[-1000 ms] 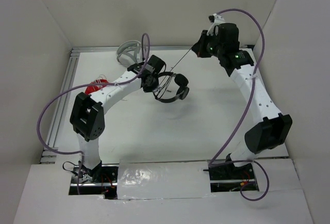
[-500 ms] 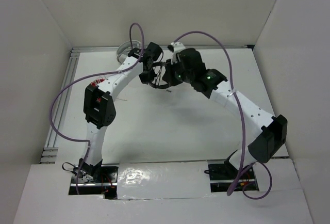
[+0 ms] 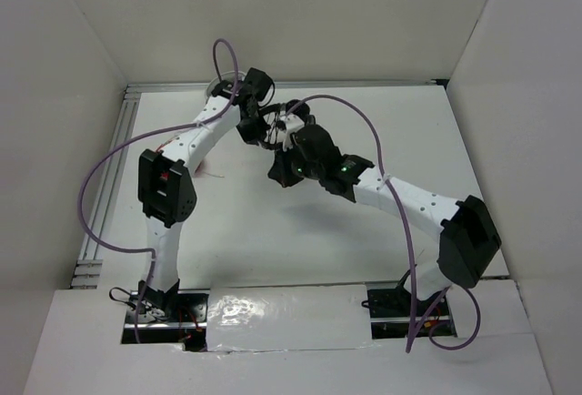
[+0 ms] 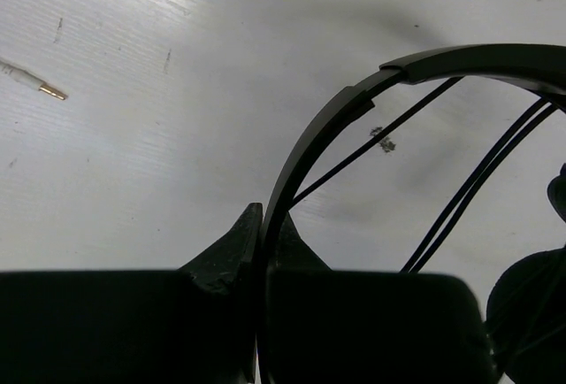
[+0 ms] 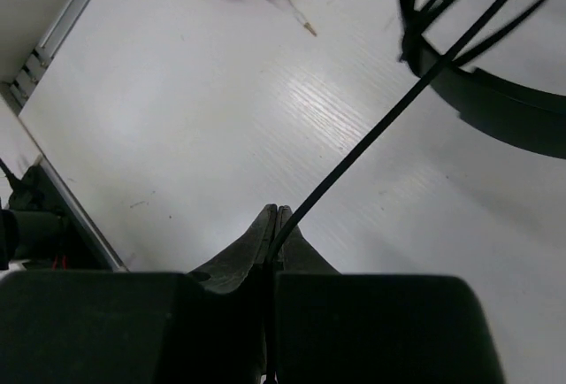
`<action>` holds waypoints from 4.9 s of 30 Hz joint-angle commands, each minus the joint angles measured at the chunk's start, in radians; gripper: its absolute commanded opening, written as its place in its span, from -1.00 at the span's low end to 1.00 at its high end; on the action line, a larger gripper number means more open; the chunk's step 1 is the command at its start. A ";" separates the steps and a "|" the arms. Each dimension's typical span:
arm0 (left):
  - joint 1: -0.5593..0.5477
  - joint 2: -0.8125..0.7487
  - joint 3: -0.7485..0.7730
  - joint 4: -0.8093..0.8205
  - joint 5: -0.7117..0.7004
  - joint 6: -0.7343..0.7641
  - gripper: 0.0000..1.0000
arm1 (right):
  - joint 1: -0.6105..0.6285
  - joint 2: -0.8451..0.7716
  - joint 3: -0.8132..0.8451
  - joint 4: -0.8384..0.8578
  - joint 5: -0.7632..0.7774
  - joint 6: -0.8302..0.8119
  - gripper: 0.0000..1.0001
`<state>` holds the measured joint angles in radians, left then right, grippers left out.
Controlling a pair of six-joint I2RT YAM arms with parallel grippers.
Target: Wrap the headphones
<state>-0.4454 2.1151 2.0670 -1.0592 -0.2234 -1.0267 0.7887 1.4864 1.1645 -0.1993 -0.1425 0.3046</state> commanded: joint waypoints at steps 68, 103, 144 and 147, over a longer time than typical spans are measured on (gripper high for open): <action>0.131 -0.504 -0.616 0.938 0.923 0.642 -1.00 | -0.494 -0.161 -0.463 0.508 -0.746 0.014 -0.70; -0.084 -0.271 -0.860 0.985 0.348 0.807 -1.00 | -0.491 0.134 -0.371 0.224 -0.390 0.165 -0.48; -0.228 -0.234 -0.829 0.725 -0.028 0.525 -0.28 | -0.428 -0.334 -0.500 0.070 0.228 0.344 -0.20; -0.236 -0.256 -0.808 0.667 -0.065 0.489 -0.31 | -0.428 -0.390 -0.525 0.081 0.245 0.346 -0.19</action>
<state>-0.6701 1.9041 1.2217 -0.2726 -0.2321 -0.4847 0.3511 1.1564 0.6586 -0.1436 0.0673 0.6430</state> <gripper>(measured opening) 0.352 0.402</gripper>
